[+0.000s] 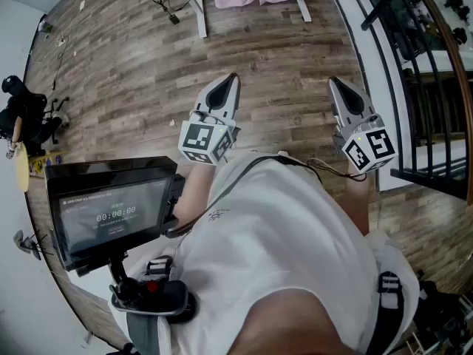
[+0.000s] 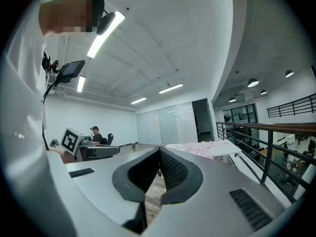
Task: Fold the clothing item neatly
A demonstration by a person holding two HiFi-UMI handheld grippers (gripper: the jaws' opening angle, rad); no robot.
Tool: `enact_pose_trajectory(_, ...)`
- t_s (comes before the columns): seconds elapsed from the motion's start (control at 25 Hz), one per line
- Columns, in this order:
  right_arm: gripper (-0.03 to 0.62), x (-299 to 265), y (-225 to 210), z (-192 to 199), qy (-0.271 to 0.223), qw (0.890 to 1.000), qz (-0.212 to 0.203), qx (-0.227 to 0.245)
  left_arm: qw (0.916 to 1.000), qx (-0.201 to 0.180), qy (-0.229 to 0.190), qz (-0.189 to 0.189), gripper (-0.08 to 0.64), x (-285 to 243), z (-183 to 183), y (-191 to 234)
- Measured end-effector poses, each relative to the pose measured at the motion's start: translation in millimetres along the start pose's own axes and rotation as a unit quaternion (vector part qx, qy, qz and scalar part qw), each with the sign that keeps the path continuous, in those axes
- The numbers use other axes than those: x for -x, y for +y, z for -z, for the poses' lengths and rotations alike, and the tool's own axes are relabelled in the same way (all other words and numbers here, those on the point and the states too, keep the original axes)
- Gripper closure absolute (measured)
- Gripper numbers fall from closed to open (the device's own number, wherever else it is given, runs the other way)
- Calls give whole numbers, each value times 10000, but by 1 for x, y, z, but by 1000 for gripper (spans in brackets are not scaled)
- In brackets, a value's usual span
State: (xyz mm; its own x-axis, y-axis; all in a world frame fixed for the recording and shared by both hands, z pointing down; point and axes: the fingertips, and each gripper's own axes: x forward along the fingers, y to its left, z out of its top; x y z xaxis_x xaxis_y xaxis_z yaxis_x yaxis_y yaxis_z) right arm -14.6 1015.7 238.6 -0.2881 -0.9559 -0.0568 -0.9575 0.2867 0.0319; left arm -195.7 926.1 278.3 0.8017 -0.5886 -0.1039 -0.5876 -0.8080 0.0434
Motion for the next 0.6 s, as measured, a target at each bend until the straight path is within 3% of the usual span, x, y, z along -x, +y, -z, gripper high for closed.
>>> enact_pose_trajectory(0.6,591,-6,0,7,129,9998,30,145,9998,-21,73,-184,557,3,6,6)
